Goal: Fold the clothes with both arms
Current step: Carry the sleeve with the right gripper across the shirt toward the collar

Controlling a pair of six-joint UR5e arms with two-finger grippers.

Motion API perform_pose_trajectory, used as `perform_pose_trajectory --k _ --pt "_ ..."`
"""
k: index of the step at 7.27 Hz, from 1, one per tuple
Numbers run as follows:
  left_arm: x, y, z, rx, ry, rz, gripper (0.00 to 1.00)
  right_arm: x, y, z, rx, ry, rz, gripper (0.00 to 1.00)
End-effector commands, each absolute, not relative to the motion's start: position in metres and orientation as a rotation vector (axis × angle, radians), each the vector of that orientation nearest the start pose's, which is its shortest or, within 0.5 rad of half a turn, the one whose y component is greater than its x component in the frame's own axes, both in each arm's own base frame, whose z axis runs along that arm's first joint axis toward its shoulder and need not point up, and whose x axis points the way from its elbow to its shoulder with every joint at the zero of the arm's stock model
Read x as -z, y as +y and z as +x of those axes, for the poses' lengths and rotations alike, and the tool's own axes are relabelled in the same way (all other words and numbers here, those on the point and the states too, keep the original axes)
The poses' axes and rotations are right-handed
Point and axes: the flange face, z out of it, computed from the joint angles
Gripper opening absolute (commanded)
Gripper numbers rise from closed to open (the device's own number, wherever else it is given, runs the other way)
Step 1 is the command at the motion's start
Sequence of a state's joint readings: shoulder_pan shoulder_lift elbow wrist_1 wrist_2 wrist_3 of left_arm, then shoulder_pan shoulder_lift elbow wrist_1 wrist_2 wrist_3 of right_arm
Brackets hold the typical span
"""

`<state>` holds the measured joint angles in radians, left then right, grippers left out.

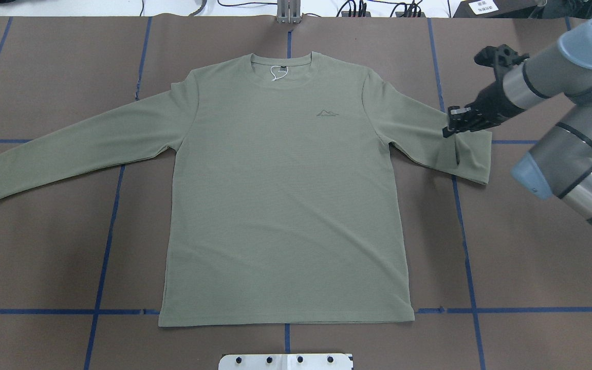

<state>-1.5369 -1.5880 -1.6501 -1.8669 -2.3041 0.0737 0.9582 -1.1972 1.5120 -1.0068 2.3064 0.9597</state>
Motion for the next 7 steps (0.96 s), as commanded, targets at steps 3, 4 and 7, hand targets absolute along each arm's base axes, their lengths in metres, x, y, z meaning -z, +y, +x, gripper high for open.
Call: perform_pose_trajectory --k 3,4,7 --pt "-0.581 -0.521 -0.049 -0.245 0.717 0.388 1.00 -0.212 -0.627 -0.410 0.010 -1.061 0.253 0.00" --pt "-0.581 -0.521 -0.049 -0.244 0.717 0.387 1.00 -0.165 -0.633 -0.432 0.027 -1.076 0.290 0.00" --pt "-0.581 -0.520 -0.049 -0.245 0.717 0.388 1.00 -0.083 -0.578 -0.559 0.101 -1.070 0.340 0.00"
